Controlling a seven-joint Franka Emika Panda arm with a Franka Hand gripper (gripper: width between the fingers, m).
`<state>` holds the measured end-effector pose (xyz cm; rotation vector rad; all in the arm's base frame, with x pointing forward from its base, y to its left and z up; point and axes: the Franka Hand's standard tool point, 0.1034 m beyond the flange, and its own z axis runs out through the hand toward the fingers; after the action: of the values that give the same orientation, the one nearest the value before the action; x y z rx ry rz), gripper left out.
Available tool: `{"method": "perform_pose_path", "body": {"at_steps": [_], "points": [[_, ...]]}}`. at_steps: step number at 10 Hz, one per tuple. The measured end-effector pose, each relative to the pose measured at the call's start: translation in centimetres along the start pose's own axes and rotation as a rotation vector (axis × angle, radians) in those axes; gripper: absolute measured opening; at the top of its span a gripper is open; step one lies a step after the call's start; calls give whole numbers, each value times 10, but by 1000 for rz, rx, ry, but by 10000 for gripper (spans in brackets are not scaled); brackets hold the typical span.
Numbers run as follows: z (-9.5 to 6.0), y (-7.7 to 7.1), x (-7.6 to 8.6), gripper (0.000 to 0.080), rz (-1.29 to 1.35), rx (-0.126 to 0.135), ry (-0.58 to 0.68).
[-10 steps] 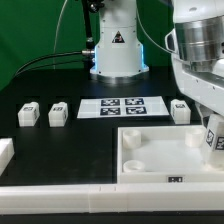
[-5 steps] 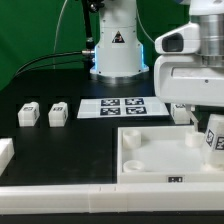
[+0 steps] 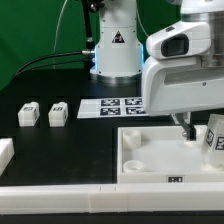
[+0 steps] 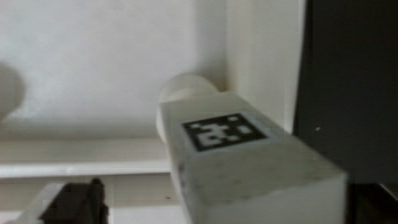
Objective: Assemble one leg
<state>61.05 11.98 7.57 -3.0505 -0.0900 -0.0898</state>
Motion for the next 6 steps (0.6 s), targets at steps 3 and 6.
{"method": "perform_pose_path", "body": {"at_steps": [3, 6], "points": [[0, 0, 0, 649, 4, 0, 0], [0, 0, 0, 353, 5, -1, 0]]}}
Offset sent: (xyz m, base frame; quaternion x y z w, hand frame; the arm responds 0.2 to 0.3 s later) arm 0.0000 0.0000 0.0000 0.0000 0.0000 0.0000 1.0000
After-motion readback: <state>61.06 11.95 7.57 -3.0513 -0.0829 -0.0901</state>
